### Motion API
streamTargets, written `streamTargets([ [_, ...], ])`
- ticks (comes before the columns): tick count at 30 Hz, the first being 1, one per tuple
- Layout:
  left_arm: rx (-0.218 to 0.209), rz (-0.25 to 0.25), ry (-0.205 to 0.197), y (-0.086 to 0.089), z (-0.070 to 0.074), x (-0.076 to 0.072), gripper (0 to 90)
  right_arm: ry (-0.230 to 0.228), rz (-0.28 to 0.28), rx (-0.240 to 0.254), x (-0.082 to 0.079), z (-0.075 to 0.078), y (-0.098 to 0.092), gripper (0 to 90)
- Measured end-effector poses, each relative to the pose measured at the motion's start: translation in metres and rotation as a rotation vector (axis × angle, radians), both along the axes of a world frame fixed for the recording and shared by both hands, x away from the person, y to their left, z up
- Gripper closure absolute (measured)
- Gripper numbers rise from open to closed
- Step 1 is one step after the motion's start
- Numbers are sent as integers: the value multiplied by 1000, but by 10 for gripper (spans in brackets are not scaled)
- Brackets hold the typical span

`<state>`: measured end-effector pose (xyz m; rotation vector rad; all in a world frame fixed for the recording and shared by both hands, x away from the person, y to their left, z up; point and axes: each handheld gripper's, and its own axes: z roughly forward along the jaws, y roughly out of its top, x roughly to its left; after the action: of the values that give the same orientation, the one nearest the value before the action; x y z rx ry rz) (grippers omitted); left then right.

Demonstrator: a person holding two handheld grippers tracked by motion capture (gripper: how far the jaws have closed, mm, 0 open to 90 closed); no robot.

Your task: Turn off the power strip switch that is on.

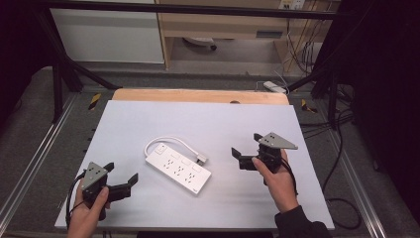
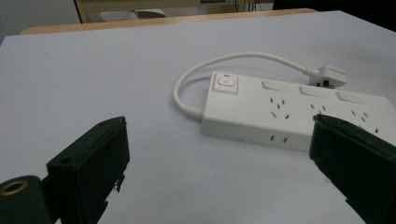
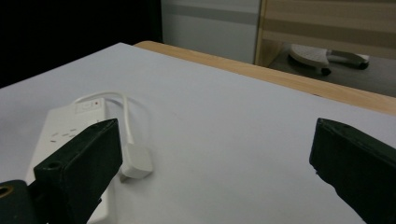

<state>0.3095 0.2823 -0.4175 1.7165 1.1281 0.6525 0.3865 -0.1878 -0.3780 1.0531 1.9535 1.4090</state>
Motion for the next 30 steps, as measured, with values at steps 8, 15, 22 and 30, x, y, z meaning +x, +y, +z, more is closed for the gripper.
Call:
streamTargets([
  [8, 1, -4, 0, 0, 0, 0, 48, -4, -21, 16, -3, -4, -14, 32],
  [15, 0, -3, -1, 1, 1, 0, 48, -32, -45, 25, -7, -3, -25, 24],
  [22, 2, -4, -1, 1, 1, -1, 48, -64, -100, 41, -14, -5, -48, 24],
  [30, 1, -3, -3, 1, 1, 0, 48, -66, -153, 50, -21, -16, -74, 19],
])
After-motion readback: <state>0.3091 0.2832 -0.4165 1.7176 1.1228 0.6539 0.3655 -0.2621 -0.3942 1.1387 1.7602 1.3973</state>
